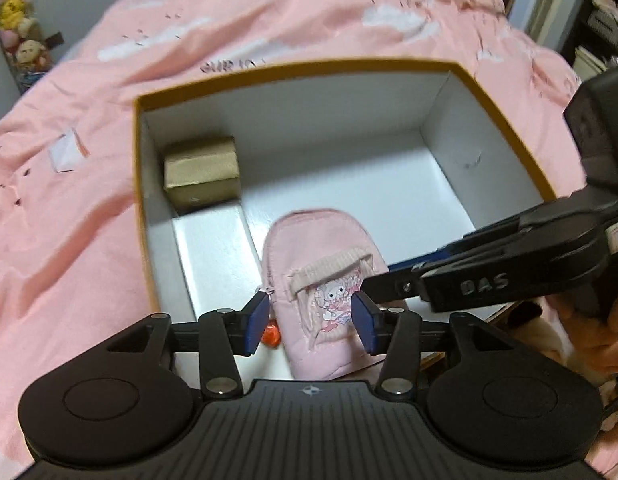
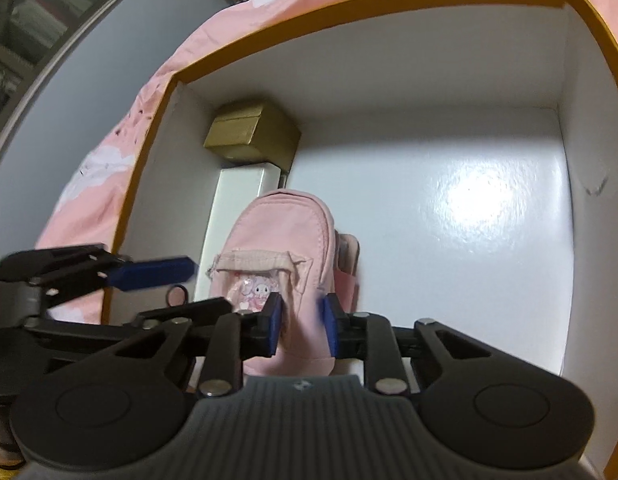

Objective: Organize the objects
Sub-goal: 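Lower pencil cup into box, open right gripper while left gripper releases backpack inside, then grasp black book box with left gripper while right gripper grasps photo card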

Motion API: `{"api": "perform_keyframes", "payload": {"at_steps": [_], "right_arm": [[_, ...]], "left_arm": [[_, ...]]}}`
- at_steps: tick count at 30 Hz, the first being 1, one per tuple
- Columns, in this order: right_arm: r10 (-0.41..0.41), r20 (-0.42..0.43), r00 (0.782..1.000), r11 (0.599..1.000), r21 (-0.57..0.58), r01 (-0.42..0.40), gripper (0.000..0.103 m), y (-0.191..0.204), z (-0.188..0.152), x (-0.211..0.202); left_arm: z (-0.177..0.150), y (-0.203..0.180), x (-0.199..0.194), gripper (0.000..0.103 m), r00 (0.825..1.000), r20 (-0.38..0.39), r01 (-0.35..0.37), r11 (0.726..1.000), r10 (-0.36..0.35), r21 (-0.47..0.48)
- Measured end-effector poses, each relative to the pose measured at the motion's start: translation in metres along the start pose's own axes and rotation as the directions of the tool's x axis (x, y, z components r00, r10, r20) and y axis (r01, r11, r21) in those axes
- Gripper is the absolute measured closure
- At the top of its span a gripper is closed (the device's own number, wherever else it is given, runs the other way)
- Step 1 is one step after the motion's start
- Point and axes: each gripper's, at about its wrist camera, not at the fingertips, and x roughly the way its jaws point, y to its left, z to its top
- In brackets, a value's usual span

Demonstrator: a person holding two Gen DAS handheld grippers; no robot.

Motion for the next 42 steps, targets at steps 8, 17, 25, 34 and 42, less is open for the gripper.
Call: {"api": "perform_keyframes", "payload": {"at_steps": [8,17,25,34,42], "right_arm": [[-0.039,0.018,0.999,0.998,-0.048,0.040,0.076,0.008,-0.002,0.000],[-0.057,0.193,0.979,0.984,-0.153,0.088,0.067,0.041,-0.037,-0.073],[-0.057,0.136,0.989,0.982,-0.173,0.080,0.063,0.042,-0.082,-0.096],[-0.174,0.002,0.985,0.981,-0.091,0.173,0.062,0.021,-0.084,-0.062],[-0.217,-0.099,0.971,0.976,-0.041,0.214,0.056,0.007,-0.072,-0.038]], "left_arm": [[-0.012,0.007,-0.028,0.048,0.985,0.170,0.052,0.995,-0.036,-0.091],[-0.043,-0.011,-0.084,0.047,0.954,0.297,0.102,0.980,-0.047,-0.171],[-0.073,-0.021,-0.068,0.039,0.977,0.192,0.140,0.960,-0.094,-0.241],[-0.088,-0.001,-0.035,0.040,0.987,0.135,0.132,0.919,-0.087,-0.371],[-0.093,0.010,-0.009,0.029,0.986,0.067,0.168,0.879,-0.154,-0.446]]}}
